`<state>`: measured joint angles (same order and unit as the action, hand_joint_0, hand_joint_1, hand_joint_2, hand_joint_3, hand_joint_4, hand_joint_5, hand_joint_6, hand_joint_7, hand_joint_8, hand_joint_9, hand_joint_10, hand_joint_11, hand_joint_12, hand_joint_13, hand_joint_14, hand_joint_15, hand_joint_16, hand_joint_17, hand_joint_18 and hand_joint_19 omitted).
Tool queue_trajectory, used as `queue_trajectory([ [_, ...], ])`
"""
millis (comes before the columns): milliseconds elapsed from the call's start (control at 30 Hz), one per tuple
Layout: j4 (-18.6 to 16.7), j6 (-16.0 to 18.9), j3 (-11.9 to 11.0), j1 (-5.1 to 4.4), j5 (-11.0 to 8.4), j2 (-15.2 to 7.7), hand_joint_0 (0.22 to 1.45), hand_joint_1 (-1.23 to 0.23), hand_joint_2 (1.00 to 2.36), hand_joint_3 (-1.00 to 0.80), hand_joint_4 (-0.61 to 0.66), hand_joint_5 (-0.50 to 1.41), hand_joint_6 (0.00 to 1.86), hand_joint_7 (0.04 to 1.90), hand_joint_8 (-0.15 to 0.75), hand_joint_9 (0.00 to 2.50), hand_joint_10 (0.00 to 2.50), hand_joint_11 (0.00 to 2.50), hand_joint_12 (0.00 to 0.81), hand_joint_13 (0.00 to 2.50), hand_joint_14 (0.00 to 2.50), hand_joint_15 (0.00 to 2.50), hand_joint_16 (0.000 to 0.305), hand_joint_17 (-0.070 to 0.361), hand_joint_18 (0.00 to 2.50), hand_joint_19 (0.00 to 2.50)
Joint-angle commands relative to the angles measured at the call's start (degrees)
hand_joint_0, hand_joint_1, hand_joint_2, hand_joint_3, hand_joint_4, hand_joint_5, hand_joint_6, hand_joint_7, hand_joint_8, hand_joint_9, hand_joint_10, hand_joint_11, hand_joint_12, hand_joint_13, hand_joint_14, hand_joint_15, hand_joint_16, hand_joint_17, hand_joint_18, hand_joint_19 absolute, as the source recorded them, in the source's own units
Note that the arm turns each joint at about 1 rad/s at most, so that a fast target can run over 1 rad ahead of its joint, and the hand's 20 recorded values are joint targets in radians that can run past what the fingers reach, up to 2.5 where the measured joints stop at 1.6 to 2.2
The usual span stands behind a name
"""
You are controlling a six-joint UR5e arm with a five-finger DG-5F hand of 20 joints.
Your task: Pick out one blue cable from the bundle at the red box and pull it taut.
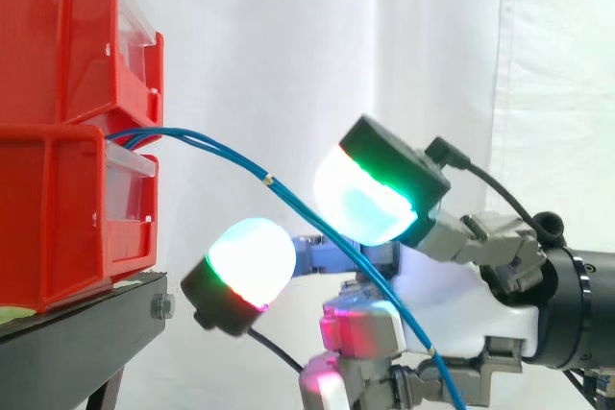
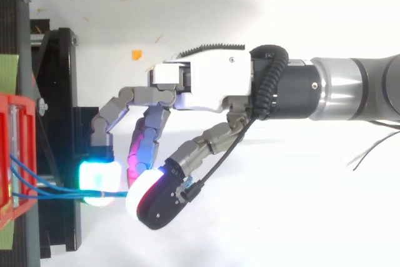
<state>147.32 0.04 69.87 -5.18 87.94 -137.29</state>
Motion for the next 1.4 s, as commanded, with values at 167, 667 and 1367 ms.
queue_trajectory([
  [167,0.6,-0.04,0.0,0.26,0.83,0.0,0.6,-0.76,1.02,-0.3,-0.03,-0.13,0.9,0.71,0.269,1.21,0.03,0.91,0.325,1.04,0.02,0.57,0.043,0.097,0.81,0.61],
  [667,-1.34,1.98,-0.26,0.43,3.91,0.0,0.55,-0.68,1.0,-0.5,0.06,-0.13,0.89,0.69,0.277,1.23,0.03,0.9,0.334,1.06,0.02,0.58,0.045,0.102,0.83,0.62],
  [1367,-0.72,3.47,-1.75,1.13,6.11,0.09,0.62,-0.76,1.02,-0.25,-0.04,-0.12,0.93,0.72,0.281,1.25,0.03,0.91,0.327,1.07,0.02,0.58,0.043,0.097,0.84,0.62],
])
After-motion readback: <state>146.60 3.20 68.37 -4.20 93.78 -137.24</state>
